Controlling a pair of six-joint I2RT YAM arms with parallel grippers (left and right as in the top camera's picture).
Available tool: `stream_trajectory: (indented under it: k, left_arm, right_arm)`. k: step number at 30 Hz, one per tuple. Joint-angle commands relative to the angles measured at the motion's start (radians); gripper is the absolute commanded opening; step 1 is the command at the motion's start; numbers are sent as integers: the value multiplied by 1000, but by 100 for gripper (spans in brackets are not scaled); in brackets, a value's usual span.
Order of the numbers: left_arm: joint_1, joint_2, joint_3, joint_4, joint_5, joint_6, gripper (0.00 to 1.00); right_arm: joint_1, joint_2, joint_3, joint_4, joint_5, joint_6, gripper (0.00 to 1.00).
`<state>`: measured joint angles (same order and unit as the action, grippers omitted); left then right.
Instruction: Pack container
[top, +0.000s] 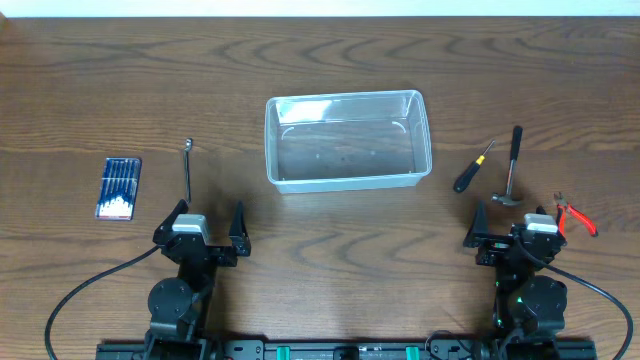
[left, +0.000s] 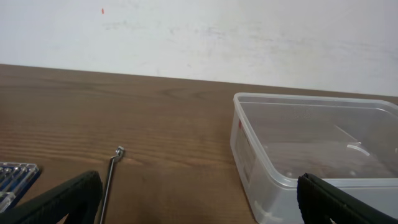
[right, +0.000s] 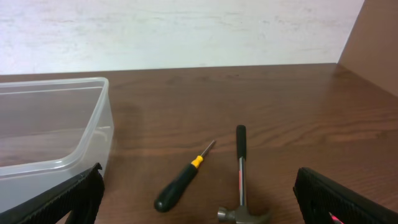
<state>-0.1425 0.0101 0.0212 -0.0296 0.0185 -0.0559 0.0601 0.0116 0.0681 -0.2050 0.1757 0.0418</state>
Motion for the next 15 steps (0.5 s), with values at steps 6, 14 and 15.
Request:
stream_trajectory:
  k: [6, 14, 15]
  left_arm:
    - [-5, -6, -17, -41, -31, 2, 98]
    - [-5, -6, -17, -41, -31, 2, 98]
    - [-5, -6, -17, -41, -31, 2, 98]
  right_arm:
    - [-7, -6, -4, 0, 3, 13, 99]
    - [-7, -6, -4, 0, 3, 13, 99]
    - [-7, -6, -4, 0, 3, 13, 99]
